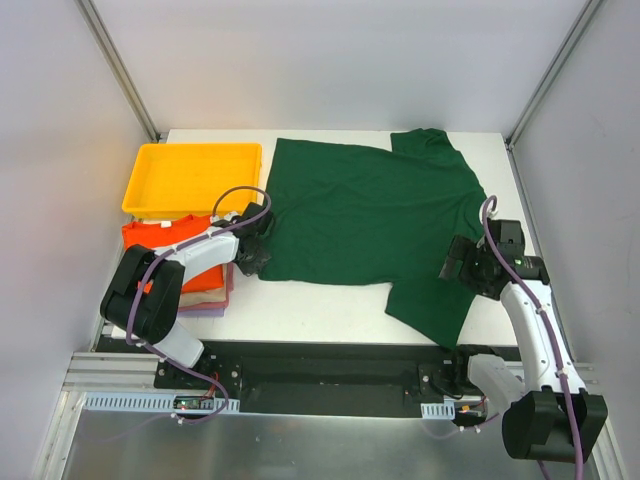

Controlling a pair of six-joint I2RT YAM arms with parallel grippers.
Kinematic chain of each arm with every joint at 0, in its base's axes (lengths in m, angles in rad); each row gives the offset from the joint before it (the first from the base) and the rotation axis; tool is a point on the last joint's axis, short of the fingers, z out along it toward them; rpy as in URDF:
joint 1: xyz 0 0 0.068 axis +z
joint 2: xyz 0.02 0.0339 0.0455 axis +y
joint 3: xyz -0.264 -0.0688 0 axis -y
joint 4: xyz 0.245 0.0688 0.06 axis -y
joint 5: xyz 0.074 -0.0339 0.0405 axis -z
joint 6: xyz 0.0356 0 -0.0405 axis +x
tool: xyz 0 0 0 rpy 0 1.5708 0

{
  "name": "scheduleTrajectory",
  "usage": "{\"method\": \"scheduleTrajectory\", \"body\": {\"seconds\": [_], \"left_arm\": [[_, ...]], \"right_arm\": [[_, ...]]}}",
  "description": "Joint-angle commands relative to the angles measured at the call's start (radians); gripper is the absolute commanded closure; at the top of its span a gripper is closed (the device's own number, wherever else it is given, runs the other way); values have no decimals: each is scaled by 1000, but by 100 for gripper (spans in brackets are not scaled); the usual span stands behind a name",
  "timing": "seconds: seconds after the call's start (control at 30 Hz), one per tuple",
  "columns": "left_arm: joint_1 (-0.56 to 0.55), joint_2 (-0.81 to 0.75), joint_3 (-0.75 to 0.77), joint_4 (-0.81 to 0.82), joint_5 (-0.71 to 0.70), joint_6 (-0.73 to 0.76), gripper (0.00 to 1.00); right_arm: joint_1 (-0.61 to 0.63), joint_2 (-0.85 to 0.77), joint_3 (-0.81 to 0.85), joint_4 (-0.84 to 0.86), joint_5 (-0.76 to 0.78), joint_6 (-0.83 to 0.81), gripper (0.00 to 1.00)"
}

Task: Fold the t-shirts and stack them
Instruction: Grap the side of the flattened tshirt closest away from the robot with both arms

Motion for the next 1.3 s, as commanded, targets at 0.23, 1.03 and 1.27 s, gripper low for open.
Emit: {"method": "scheduleTrajectory", "body": {"seconds": [0.23, 1.03, 1.27], "left_arm": [[-4, -25, -46, 5, -5, 31, 100], [-4, -68, -68, 14, 27, 17, 100], [-4, -87, -75, 12, 24, 11, 100]], "right_arm": [[336, 7, -74, -192, 170, 300, 3], [391, -6, -316, 22, 228, 622, 35], [368, 43, -316, 97, 201, 556, 70]]}}
